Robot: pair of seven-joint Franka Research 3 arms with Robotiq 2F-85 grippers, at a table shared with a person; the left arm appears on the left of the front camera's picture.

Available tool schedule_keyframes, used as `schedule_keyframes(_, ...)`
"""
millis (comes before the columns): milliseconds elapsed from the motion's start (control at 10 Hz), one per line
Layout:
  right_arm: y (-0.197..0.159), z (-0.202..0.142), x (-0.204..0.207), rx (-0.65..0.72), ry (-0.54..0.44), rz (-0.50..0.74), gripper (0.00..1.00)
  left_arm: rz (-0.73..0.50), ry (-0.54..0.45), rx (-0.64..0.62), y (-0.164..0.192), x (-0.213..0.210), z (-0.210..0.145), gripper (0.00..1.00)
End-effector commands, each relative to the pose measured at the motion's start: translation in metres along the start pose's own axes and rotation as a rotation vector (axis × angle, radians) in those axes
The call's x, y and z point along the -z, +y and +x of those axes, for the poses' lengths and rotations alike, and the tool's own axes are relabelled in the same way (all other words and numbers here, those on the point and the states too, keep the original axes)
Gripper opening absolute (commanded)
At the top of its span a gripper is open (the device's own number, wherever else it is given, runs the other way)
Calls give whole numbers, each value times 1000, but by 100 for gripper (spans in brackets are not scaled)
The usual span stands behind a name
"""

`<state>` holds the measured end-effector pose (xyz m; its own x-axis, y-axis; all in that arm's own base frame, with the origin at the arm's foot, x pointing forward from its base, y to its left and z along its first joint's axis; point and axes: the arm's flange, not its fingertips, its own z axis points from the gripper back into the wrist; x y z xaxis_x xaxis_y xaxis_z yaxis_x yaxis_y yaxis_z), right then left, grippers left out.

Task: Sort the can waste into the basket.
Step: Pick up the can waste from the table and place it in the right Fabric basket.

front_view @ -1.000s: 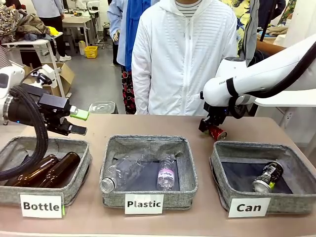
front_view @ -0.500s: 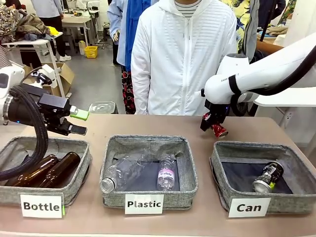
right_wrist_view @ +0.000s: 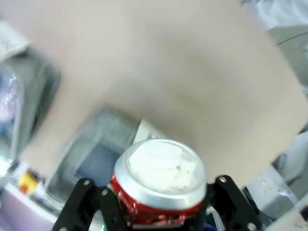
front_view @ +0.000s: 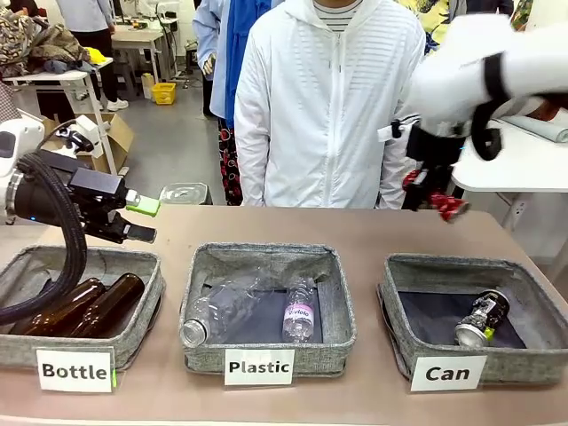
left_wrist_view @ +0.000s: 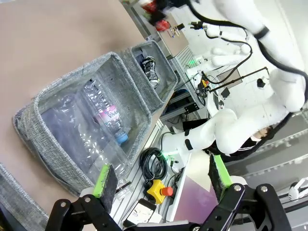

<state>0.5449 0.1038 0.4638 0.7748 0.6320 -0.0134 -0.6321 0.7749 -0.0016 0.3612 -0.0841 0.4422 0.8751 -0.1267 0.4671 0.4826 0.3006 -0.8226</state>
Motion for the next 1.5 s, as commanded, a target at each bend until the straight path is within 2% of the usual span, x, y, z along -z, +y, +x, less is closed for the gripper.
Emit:
schedule_keyframes(0,31,-71,-29,-207,105,83,0,-8,5,8,-1,-1,-1,100)
schedule_keyframes(200,52,-117,-21,-503,231,174,0,-8,5,8,-1,-1,-1,100)
schedule_keyframes(300,58,-137,-21,-717,254,235,0,-8,5,8,-1,-1,-1,100)
schedule_keyframes(400,58,-147,-21,-816,234,266,0,-8,5,8,-1,-1,-1,100)
schedule_keyframes(500,55,-151,-20,-861,214,286,0,-8,5,8,-1,-1,-1,100)
schedule_keyframes(800,52,-152,-18,-827,178,287,0,-8,5,8,-1,-1,-1,100)
schedule_keyframes(900,52,-153,-18,-822,183,307,39,-8,5,8,-1,-1,-1,100)
schedule_keyframes(1000,50,-153,-19,-863,169,314,60,-8,5,8,-1,-1,-1,100)
schedule_keyframes(1100,50,-153,-18,-853,139,322,99,-8,5,8,-1,-1,-1,100)
schedule_keyframes(1200,50,-153,-17,-859,139,324,100,-8,5,8,-1,-1,-1,100)
schedule_keyframes(1300,50,-152,-17,-853,123,321,73,-8,5,8,-1,-1,-1,100)
schedule_keyframes(1400,50,-150,-16,-853,112,327,100,-8,5,8,-1,-1,-1,100)
